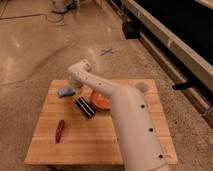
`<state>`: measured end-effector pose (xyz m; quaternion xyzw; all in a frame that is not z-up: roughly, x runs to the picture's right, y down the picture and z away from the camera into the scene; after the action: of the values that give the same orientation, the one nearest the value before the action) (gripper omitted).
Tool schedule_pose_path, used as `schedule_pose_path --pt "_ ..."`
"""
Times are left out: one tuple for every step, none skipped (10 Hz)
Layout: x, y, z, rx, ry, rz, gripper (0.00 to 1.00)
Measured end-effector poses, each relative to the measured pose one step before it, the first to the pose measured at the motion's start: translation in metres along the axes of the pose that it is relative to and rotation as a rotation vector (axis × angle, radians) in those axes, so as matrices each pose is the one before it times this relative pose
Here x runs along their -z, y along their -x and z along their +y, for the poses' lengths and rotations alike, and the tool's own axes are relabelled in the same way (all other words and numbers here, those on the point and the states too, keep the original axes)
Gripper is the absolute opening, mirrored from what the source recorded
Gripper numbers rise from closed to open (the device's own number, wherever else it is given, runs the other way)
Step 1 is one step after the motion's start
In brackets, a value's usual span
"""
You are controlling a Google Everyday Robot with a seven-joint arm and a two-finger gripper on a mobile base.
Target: Push the eraser across the table
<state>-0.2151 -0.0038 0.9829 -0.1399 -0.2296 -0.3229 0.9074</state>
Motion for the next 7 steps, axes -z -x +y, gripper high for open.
schedule_pose_path --pt "0.00013 -0.001 0.00248 -0.00402 0.00548 -0.00262 0.65" --pt "-0.00027 0.00094 0.00412 -0.00081 0.00685 -0.00403 0.65" --pt "0.00271 -0.00038 0.00704 -0.00763 0.00674 -0.00601 0.65" --pt "0.00485 -0.00092 0.01008 -0.01773 0.00806 -0.01087 0.65" --pt "0.00421 0.00001 0.00874 -0.01359 0.00666 -0.01013 0.65" --pt "0.00317 0.00212 0.00658 -0.00688 0.00548 -0.00896 0.65" --pt "0.00389 0.00338 0.00999 -0.00854 0.00957 -0.01133 0.65"
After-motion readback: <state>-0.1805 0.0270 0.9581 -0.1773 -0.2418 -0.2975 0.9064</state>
